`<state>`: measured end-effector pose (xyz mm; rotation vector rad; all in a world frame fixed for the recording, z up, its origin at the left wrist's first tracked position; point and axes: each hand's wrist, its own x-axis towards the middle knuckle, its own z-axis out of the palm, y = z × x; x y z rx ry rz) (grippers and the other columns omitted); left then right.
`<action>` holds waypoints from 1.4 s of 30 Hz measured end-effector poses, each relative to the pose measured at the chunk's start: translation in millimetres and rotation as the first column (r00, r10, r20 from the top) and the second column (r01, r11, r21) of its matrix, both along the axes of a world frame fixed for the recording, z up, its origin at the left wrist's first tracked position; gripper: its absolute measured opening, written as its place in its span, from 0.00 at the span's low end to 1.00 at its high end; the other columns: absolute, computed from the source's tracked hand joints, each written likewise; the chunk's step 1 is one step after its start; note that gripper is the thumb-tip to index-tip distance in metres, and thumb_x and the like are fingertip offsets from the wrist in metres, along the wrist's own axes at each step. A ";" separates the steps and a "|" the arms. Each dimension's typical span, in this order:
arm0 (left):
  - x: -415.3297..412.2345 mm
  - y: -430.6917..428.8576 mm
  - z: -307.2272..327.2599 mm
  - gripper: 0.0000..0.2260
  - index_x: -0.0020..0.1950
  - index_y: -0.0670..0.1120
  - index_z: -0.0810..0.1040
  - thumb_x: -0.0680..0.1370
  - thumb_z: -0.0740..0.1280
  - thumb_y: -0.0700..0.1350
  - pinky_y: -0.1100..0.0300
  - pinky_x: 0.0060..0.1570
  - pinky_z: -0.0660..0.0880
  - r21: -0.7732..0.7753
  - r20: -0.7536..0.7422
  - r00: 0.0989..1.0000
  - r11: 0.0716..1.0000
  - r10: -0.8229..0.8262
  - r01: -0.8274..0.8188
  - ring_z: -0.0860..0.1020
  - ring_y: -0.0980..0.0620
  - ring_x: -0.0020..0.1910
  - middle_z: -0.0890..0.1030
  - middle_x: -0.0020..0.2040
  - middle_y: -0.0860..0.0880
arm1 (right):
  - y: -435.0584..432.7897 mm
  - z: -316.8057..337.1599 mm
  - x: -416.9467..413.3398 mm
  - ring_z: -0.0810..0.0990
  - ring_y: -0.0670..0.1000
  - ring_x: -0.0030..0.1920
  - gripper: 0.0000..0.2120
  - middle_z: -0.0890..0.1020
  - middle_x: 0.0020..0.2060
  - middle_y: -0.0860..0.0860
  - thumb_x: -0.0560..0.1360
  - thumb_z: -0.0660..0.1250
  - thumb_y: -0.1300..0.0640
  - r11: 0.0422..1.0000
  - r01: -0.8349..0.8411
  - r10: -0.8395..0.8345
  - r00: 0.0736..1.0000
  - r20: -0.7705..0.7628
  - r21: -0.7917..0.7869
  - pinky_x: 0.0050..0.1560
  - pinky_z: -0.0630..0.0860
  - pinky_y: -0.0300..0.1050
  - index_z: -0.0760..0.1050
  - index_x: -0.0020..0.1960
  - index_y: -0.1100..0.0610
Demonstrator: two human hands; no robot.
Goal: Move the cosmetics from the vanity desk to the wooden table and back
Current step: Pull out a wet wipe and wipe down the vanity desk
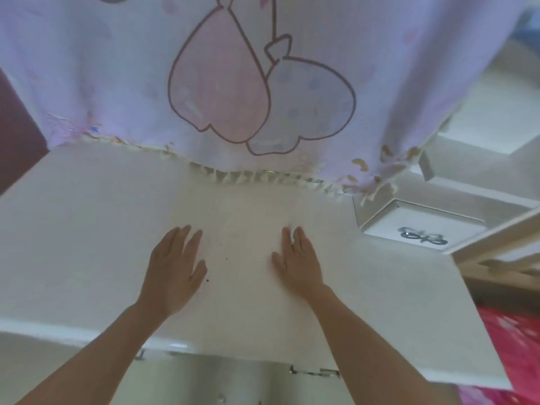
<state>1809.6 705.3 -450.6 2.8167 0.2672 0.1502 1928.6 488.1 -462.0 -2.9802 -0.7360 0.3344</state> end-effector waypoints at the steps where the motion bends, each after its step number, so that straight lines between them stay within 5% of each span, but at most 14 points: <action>1: 5.0 -15.0 0.4 0.24 0.61 0.37 0.73 0.72 0.53 0.50 0.41 0.47 0.76 0.005 -0.015 1.000 1.000 -0.025 0.025 0.76 0.34 0.56 0.77 0.58 0.35 | -22.1 1.6 6.6 0.42 0.55 0.75 0.54 0.48 0.74 0.61 0.58 0.19 0.30 0.999 0.048 -0.048 0.999 0.018 -0.014 0.72 0.43 0.46 0.40 0.75 0.61; 8: 44.8 -124.4 13.8 0.25 0.64 0.36 0.67 0.70 0.58 0.47 0.41 0.44 0.76 0.053 -0.058 0.996 0.996 -0.068 0.071 0.77 0.33 0.54 0.75 0.59 0.32 | -185.3 0.0 35.2 0.43 0.55 0.75 0.61 0.49 0.75 0.59 0.51 0.12 0.30 0.962 0.260 -0.258 0.966 0.029 -0.081 0.72 0.44 0.47 0.40 0.74 0.61; 13: 58.9 -212.5 18.6 0.26 0.63 0.33 0.70 0.67 0.69 0.41 0.39 0.46 0.75 0.075 -0.040 0.998 0.996 -0.048 0.051 0.76 0.31 0.55 0.74 0.59 0.31 | -292.4 1.0 54.8 0.43 0.55 0.75 0.36 0.48 0.75 0.59 0.76 0.38 0.38 0.949 0.299 -0.301 0.954 0.003 -0.103 0.73 0.45 0.48 0.39 0.74 0.61; 16: 54.5 -257.6 16.0 0.29 0.64 0.32 0.70 0.65 0.74 0.36 0.37 0.49 0.74 0.025 -0.042 0.999 1.000 0.015 -0.014 0.73 0.29 0.58 0.73 0.61 0.31 | -336.8 1.5 64.6 0.47 0.57 0.74 0.51 0.53 0.74 0.62 0.63 0.22 0.29 0.954 0.293 -0.292 0.956 0.017 -0.067 0.72 0.47 0.49 0.42 0.75 0.62; 19: 38.9 -280.6 16.2 0.25 0.62 0.33 0.71 0.67 0.69 0.41 0.40 0.45 0.76 0.086 -0.082 0.997 0.996 0.015 -0.008 0.76 0.31 0.55 0.75 0.59 0.32 | -348.1 6.1 74.5 0.47 0.58 0.74 0.36 0.53 0.74 0.62 0.77 0.35 0.38 0.943 0.331 -0.332 0.941 -0.061 -0.019 0.72 0.46 0.50 0.42 0.74 0.63; 21: 26.0 -280.7 17.9 0.24 0.61 0.34 0.72 0.68 0.66 0.44 0.42 0.44 0.77 0.135 -0.113 0.993 0.990 0.044 -0.028 0.77 0.33 0.54 0.76 0.58 0.33 | -340.7 11.7 69.1 0.54 0.61 0.73 0.38 0.60 0.70 0.67 0.77 0.35 0.38 0.950 0.308 -0.309 0.951 0.016 0.057 0.72 0.52 0.53 0.48 0.73 0.67; 23: 16.5 -274.4 20.2 0.26 0.63 0.33 0.71 0.67 0.72 0.41 0.40 0.46 0.76 0.144 -0.088 0.988 0.983 0.129 -0.115 0.76 0.32 0.56 0.75 0.60 0.32 | -321.8 12.4 53.6 0.64 0.65 0.68 0.52 0.68 0.64 0.69 0.67 0.22 0.31 0.977 0.191 -0.198 0.978 0.068 0.097 0.69 0.60 0.55 0.53 0.72 0.69; 25: 6.1 -268.8 25.4 0.29 0.68 0.35 0.66 0.71 0.71 0.40 0.40 0.58 0.70 0.101 -0.087 0.961 0.962 0.263 -0.254 0.67 0.34 0.66 0.67 0.68 0.34 | -300.0 11.4 23.2 0.57 0.61 0.72 0.59 0.63 0.69 0.65 0.56 0.14 0.30 0.998 -0.006 0.008 0.999 -0.038 0.060 0.72 0.50 0.51 0.44 0.74 0.64; 27: -8.4 -267.3 34.0 0.28 0.72 0.38 0.60 0.75 0.65 0.42 0.42 0.65 0.63 0.039 -0.120 0.922 0.930 0.368 -0.366 0.59 0.37 0.71 0.60 0.72 0.37 | -270.8 17.3 -7.9 0.53 0.60 0.73 0.54 0.59 0.71 0.64 0.58 0.19 0.31 0.983 -0.131 0.151 0.976 -0.158 0.132 0.73 0.45 0.49 0.42 0.75 0.62; 30: -33.7 -264.4 42.2 0.27 0.73 0.39 0.57 0.76 0.63 0.43 0.44 0.67 0.60 0.038 -0.116 0.900 0.907 0.420 -0.419 0.56 0.39 0.72 0.58 0.74 0.39 | -235.6 15.1 -40.1 0.75 0.57 0.61 0.30 0.79 0.56 0.61 0.77 0.40 0.42 0.917 -0.356 0.384 0.910 -0.156 0.182 0.64 0.68 0.45 0.58 0.69 0.63; 32: -51.6 -261.0 47.7 0.27 0.73 0.40 0.57 0.77 0.62 0.44 0.45 0.67 0.59 0.037 -0.138 0.874 0.884 0.466 -0.466 0.56 0.40 0.72 0.58 0.74 0.40 | -223.8 7.7 -49.8 0.78 0.52 0.52 0.23 0.83 0.46 0.53 0.70 0.51 0.50 0.815 -0.527 0.556 0.828 -0.073 0.241 0.54 0.76 0.41 0.65 0.62 0.58; 37: -91.3 -256.0 58.6 0.27 0.74 0.43 0.52 0.79 0.58 0.47 0.48 0.70 0.54 0.024 -0.175 0.787 0.801 0.592 -0.598 0.51 0.43 0.74 0.53 0.75 0.43 | -196.9 2.6 -50.3 0.70 0.50 0.53 0.22 0.82 0.45 0.50 0.65 0.52 0.54 0.692 -0.700 0.708 0.706 0.018 0.177 0.50 0.76 0.39 0.67 0.58 0.54; 42: -120.3 -260.0 56.2 0.27 0.74 0.42 0.55 0.78 0.60 0.46 0.47 0.68 0.56 0.009 -0.135 0.775 0.783 0.617 -0.622 0.53 0.42 0.73 0.56 0.74 0.42 | -190.7 0.9 -62.8 0.69 0.52 0.47 0.18 0.81 0.40 0.53 0.67 0.53 0.56 0.743 -0.625 0.628 0.775 0.072 0.241 0.50 0.65 0.42 0.68 0.56 0.55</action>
